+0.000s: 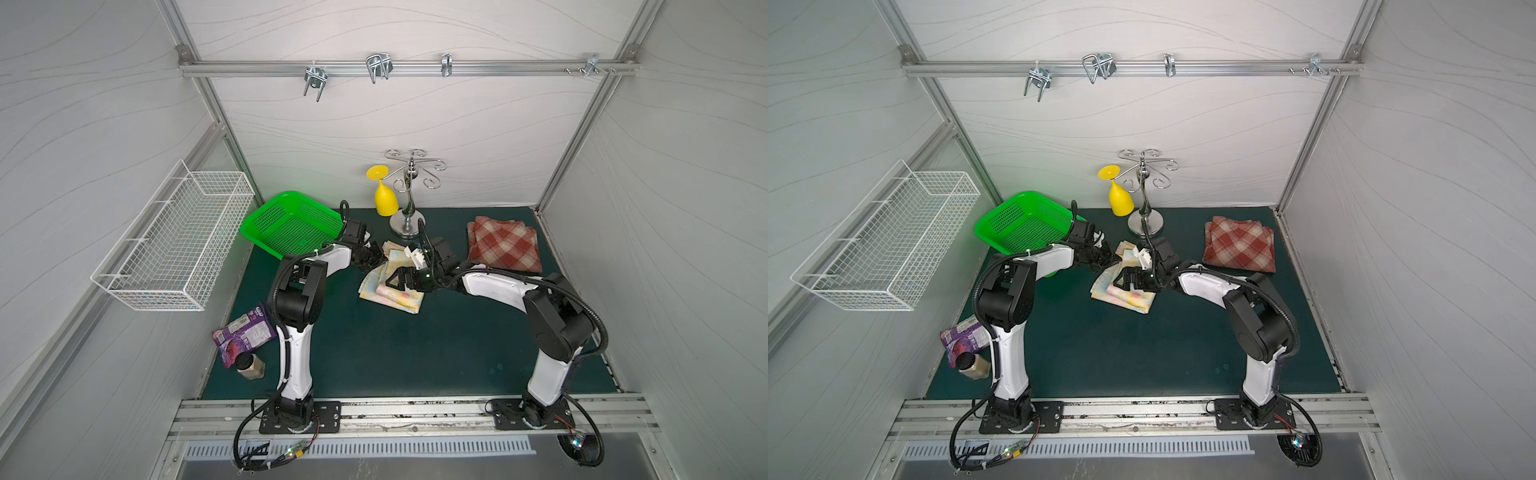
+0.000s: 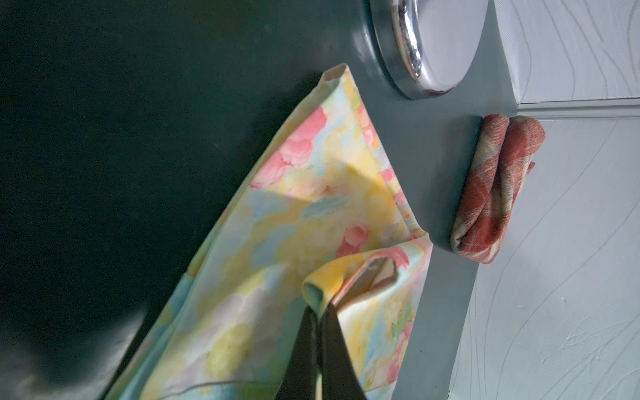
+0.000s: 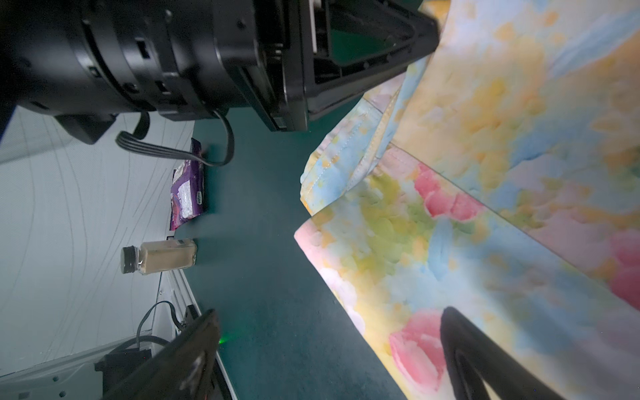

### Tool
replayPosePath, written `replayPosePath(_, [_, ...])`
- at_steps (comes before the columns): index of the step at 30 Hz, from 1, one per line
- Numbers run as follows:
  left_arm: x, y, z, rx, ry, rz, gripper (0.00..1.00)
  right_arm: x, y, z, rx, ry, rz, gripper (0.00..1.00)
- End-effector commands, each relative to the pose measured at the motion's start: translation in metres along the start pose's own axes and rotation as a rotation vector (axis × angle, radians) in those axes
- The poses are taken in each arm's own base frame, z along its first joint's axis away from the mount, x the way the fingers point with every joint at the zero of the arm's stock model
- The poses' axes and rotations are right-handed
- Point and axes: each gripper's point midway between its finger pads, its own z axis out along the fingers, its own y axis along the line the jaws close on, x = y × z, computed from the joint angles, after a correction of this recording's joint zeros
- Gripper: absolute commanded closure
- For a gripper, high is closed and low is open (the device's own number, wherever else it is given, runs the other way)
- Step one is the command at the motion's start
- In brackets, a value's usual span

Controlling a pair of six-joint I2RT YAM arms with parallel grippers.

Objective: Fold and stack skirts
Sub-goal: Smooth out the skirt at the center of the table.

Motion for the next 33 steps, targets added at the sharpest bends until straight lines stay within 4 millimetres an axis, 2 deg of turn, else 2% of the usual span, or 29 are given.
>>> replayPosePath(1, [-0.017, -0.027, -0.002, 0.064, -0.036, 0.033, 1.00, 0.006, -0.003, 0.008, 0.008, 0.033, 0.020, 0.01])
replayPosePath(8, [-0.024, -0.028, 0.007, 0.065, -0.042, 0.032, 1.00, 0.014, -0.004, 0.020, 0.011, 0.057, 0.019, 0.01])
replayPosePath(16, [-0.023, -0.005, 0.033, 0.032, -0.014, 0.004, 1.00, 0.018, -0.003, 0.029, 0.017, 0.077, 0.014, 0.01])
replayPosePath(20, [-0.023, 0.000, 0.038, 0.026, -0.008, -0.002, 1.00, 0.019, -0.003, 0.030, 0.023, 0.082, 0.012, 0.01])
replayPosePath(23, [-0.022, -0.003, 0.031, 0.024, -0.018, 0.006, 0.91, 0.015, 0.000, 0.026, 0.029, 0.072, 0.003, 0.01])
replayPosePath(25, [-0.023, -0.011, 0.021, 0.034, -0.031, 0.018, 0.73, 0.010, 0.005, 0.021, 0.031, 0.063, -0.013, 0.01])
replayPosePath(29, [-0.028, -0.031, -0.005, 0.038, -0.064, 0.050, 0.57, -0.006, 0.020, 0.005, 0.021, 0.026, -0.048, 0.01])
replayPosePath(33, [-0.033, -0.053, -0.041, 0.052, -0.110, 0.069, 0.52, -0.025, 0.035, -0.020, 0.005, -0.024, -0.080, 0.01])
